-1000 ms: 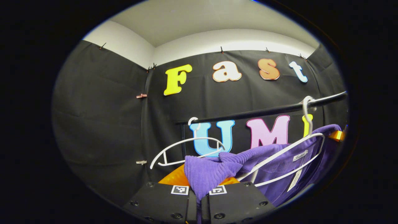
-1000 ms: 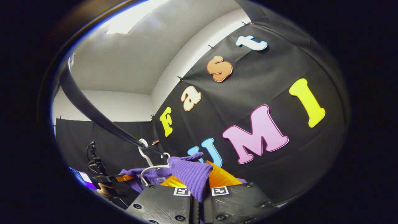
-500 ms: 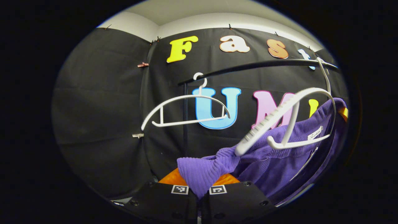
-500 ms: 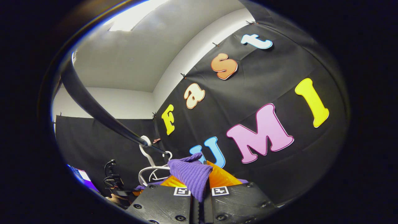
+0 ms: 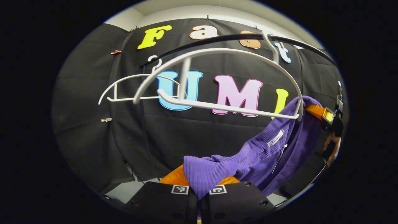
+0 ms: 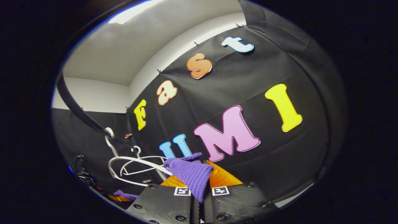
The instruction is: Grasp the clothes on the hanger with both hands and then place them into the laundry hamper below.
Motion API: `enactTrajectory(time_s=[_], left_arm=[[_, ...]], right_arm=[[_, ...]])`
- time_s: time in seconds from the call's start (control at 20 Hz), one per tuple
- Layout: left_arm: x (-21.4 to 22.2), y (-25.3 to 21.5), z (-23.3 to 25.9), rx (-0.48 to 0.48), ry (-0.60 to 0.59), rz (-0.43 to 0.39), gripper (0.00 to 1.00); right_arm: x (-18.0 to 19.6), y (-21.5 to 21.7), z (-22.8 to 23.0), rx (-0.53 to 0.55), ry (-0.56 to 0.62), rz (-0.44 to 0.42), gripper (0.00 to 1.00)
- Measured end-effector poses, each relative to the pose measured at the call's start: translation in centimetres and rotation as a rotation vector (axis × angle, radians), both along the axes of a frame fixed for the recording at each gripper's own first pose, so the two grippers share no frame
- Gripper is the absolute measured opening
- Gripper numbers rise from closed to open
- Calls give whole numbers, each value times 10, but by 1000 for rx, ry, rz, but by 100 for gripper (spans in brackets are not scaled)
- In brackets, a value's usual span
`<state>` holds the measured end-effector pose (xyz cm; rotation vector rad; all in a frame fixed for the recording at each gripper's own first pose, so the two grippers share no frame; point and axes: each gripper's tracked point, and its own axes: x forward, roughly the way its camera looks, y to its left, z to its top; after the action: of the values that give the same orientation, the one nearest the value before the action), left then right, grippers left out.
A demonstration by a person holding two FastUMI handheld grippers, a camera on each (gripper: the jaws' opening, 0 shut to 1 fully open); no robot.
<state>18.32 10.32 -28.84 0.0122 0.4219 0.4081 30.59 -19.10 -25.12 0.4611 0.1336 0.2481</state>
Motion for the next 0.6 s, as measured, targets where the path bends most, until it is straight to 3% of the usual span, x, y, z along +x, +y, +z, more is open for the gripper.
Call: enactTrajectory(time_s=[0.2,0.25,0.45,0.5,0.6], left_arm=[[5,-34,-20,-54,29,-65,10],[6,-42,-25,-62,42,-81,10],[3,-67,-48,-99,100,-134,10],[1,-70,-53,-112,107,-140,10],[-5,-76,-62,-134,127,-141,10]], right_arm=[[-25,0,-45,-50,130,4,10],[-34,7,-54,-68,154,23,14],[-79,43,-80,-129,246,102,14],[-91,57,-82,-145,260,130,10],[-115,89,-94,-183,300,211,14]])
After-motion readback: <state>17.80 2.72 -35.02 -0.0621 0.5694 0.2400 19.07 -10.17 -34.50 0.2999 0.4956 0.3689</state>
